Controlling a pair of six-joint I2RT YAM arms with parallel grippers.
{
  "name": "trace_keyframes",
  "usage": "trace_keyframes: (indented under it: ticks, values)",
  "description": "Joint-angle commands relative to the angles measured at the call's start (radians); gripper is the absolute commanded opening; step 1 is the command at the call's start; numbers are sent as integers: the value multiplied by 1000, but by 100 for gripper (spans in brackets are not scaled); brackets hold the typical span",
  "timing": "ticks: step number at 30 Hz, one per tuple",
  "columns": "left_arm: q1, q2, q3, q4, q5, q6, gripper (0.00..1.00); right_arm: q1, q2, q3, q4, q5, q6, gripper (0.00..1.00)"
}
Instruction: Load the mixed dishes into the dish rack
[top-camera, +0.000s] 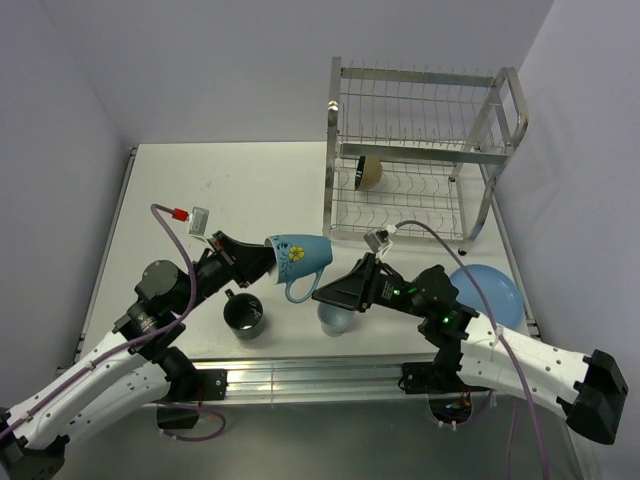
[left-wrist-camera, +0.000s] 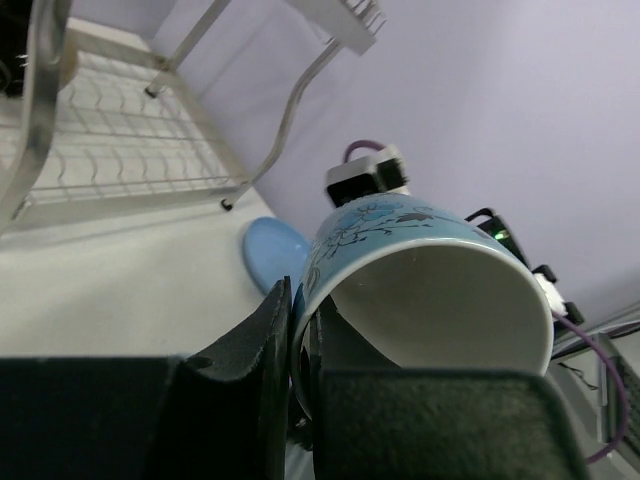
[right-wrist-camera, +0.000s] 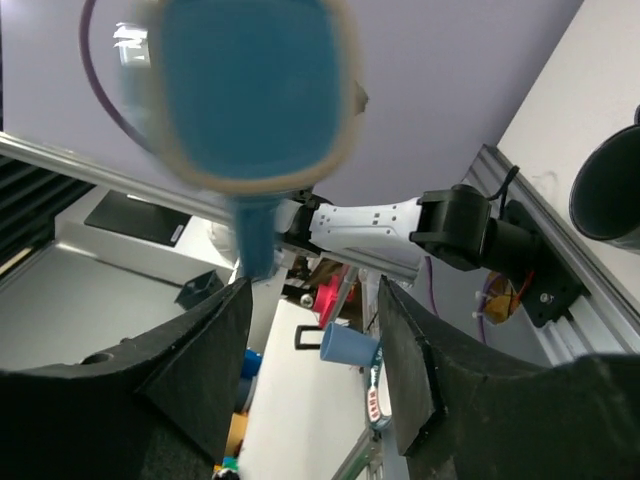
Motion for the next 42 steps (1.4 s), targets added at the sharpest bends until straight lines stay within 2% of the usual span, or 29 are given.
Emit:
trace_keyframes:
  ticks: [1,7,15,22,26,32,34,35,37,39,42]
  values:
    - [-1,-2,-3,228,36,-69,0,34,57,42,156,26,10,59]
    - [-1,-2,-45,277,43,-94,0,75,113,79,256,79,-7,55]
    - [-1,1,-37,257,27,-69,0,114,130,108,274,106,-10,50]
    - [-1,13,-32,231,28,-40,0,134,105,97,317,137,-16,48]
    - [-1,13,-38,222,31,-28,0,135,88,107,282,148,-29,49]
    - [-1,29,-71,291,45,-58,0,149,183,148,305,158,-50,48]
    - [-1,27,-80,306,46,-66,0,160,226,156,349,181,-56,41]
    - [-1,26,-87,309,45,-68,0,165,240,157,365,192,-56,33]
    - [-1,15,-91,308,42,-63,0,175,281,163,401,215,-53,23]
    - [-1,9,-91,293,45,-54,0,184,300,162,428,235,-56,1]
    - [-1,6,-74,262,53,-22,0,201,297,160,419,269,-93,0]
